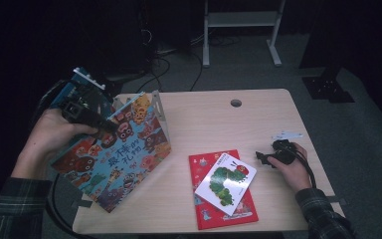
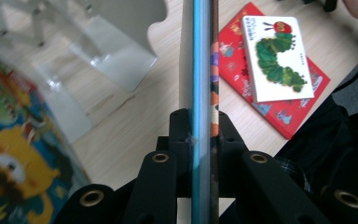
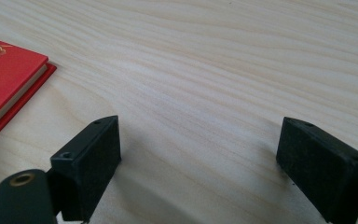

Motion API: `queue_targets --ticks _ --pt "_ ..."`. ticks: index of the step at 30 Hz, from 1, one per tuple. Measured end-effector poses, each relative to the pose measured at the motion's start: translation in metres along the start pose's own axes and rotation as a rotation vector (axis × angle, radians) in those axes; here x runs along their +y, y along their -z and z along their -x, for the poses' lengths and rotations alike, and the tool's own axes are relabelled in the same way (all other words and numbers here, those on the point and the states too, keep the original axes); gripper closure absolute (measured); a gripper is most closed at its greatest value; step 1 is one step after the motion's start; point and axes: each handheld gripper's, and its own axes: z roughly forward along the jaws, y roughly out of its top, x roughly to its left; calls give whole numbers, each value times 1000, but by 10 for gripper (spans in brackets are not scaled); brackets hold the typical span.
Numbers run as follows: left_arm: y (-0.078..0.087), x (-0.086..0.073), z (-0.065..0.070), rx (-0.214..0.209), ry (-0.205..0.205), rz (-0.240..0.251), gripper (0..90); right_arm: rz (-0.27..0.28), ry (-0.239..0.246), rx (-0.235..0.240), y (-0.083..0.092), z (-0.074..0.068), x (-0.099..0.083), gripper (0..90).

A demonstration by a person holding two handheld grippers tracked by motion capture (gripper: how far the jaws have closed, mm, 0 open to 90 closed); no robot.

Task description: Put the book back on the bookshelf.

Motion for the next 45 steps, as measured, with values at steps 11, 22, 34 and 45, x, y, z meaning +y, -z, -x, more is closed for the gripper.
queue_targets --ticks 11,22,34,45 --pt "13 -29 -26 45 82 -7 806 1 -3 -2 0 0 0 127" --pt "25 -47 -50 85 187 -1 806 1 -3 -2 0 0 0 127" --pt "31 -52 -74 125 285 -12 806 0 -3 -3 -1 0 1 126" --pt "29 -36 -88 223 360 -8 806 0 -5 -6 -1 0 1 126"
